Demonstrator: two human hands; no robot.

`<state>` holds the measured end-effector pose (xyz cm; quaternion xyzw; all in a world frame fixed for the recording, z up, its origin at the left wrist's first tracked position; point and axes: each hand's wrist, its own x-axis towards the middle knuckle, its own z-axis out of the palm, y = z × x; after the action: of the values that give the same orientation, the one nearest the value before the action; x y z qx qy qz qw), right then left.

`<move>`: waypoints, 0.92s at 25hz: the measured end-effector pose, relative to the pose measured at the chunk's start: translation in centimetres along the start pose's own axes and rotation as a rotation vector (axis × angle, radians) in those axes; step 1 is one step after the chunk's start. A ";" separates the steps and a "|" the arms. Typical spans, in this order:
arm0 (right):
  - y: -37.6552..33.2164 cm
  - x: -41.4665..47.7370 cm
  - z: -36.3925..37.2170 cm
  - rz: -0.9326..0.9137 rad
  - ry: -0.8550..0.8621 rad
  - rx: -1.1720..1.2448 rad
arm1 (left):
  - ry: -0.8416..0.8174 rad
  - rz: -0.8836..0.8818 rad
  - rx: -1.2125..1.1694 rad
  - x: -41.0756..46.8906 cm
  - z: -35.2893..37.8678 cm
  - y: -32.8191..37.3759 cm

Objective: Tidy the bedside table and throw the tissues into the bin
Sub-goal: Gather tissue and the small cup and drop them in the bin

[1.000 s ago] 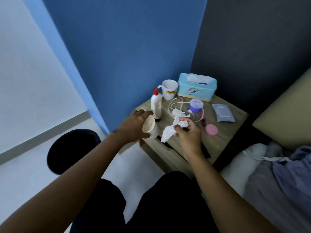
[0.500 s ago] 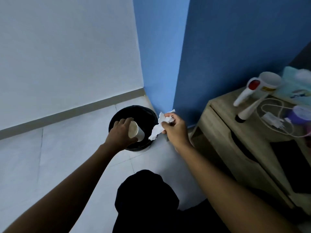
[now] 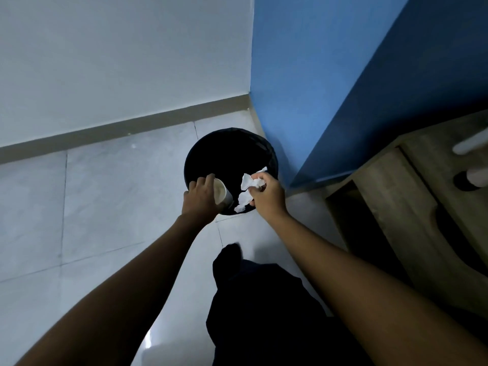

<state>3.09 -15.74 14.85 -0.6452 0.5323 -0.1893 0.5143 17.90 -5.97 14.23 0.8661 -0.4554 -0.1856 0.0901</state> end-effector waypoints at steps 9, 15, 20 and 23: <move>2.6 0.7 1.7 0.110 -0.259 -0.066 | -0.057 -0.039 0.021 -0.3 1.8 -0.9; 1.6 -1.0 -2.0 0.134 -0.235 -0.021 | -0.065 0.007 -0.032 -1.4 -0.3 1.8; -1.5 -3.6 -9.4 0.015 -0.109 -0.039 | 0.033 0.222 -0.211 -2.5 -4.2 7.9; -2.6 -5.4 -16.4 -0.013 0.034 -0.128 | 0.078 0.361 -0.277 -3.0 -5.7 13.4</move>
<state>-10.58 -18.76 25.25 -0.6769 0.5479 -0.1689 0.4616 8.49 -11.24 24.49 0.7565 -0.5692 -0.1935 0.2575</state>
